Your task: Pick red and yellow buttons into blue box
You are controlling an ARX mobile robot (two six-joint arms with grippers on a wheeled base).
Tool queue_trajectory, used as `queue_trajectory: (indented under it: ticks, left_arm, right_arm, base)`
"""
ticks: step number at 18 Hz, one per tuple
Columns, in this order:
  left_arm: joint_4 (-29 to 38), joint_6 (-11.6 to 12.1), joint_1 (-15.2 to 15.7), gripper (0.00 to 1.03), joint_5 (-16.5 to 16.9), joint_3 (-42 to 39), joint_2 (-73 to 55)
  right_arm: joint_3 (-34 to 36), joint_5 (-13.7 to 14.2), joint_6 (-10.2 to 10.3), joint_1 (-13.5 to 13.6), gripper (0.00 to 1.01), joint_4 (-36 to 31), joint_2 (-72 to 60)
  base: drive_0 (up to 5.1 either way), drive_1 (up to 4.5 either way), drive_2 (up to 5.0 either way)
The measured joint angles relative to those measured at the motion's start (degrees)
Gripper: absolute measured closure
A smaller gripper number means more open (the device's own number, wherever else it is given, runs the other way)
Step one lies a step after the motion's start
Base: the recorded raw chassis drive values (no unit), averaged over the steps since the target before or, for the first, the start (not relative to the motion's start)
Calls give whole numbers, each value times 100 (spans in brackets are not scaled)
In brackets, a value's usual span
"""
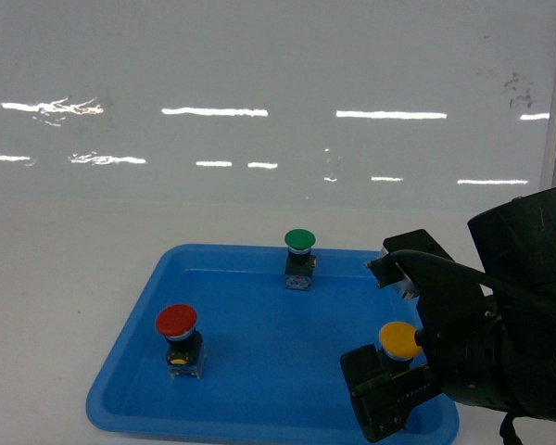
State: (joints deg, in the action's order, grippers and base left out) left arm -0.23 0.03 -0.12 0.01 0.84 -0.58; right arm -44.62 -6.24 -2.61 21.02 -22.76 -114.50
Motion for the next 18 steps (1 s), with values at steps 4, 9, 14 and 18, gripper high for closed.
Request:
queue_trajectory:
  ticks: [4,9,14,18]
  left_arm:
    - [0,-2,0,5,-2,0,0]
    - [0,-2,0,5,-2,0,0]
    - [2,-2,0,5,-2,0,0]
    - [0,0,0,5,-2,0,0]
  right_arm:
    - [-140,-131,2,0,3,50,-138]
    - [-212,-160,2,81,3,72,-258]
    - [-216,-146,0,81,3,26,-409]
    - [-212,-129,-74,129,3,-90,-433]
  base:
    - [0,0,0]
    - [0,0,0]
    - [0,0,0]
    - [0,0,0]
